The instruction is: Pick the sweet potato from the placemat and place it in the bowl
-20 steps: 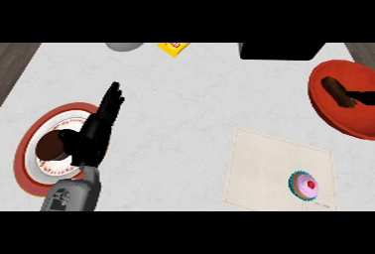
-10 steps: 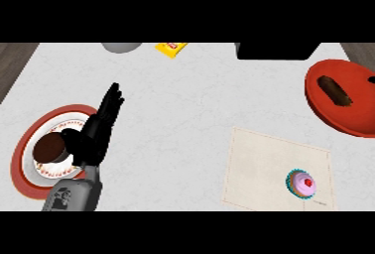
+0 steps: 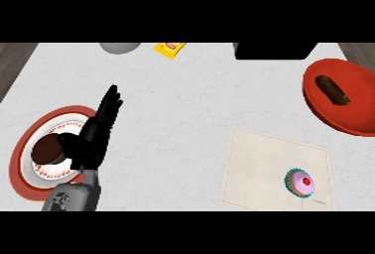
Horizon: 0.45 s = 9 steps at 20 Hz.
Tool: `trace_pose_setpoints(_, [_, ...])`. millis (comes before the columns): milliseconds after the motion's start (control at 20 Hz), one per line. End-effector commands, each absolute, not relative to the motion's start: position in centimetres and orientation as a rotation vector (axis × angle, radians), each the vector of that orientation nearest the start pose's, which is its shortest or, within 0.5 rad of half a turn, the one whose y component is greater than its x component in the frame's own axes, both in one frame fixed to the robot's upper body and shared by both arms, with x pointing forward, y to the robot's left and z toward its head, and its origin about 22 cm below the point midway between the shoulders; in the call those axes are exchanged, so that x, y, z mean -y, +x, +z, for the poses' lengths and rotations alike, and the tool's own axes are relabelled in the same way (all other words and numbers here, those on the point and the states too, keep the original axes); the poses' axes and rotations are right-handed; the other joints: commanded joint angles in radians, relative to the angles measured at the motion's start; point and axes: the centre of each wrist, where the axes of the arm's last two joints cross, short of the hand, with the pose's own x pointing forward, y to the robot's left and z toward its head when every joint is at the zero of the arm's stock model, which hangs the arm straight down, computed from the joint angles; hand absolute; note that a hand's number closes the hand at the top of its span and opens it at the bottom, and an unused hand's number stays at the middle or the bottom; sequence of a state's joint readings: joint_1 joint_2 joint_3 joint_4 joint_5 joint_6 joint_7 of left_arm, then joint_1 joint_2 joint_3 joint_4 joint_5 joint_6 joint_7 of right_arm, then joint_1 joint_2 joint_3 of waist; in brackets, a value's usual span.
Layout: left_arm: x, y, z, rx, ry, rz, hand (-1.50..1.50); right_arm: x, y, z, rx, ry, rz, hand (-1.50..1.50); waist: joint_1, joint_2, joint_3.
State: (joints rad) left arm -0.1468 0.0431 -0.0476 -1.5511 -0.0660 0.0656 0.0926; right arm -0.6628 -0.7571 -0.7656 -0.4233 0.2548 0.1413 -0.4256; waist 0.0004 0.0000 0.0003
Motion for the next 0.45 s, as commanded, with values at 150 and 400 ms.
trace_pose_setpoints(150, [-20.1, 28.4, 4.1, 1.582, 0.06, -0.101, 0.0, 56.3, 26.4, 9.8, 1.66, -0.6, -0.094, -1.5, -0.004, -0.001, 0.0])
trace_pose_setpoints(400, [-20.4, 27.9, 4.1, 1.594, 0.053, -0.114, 0.0, 55.8, 25.0, 7.3, 1.668, -0.595, -0.113, -1.5, 0.0, 0.0, 0.0])
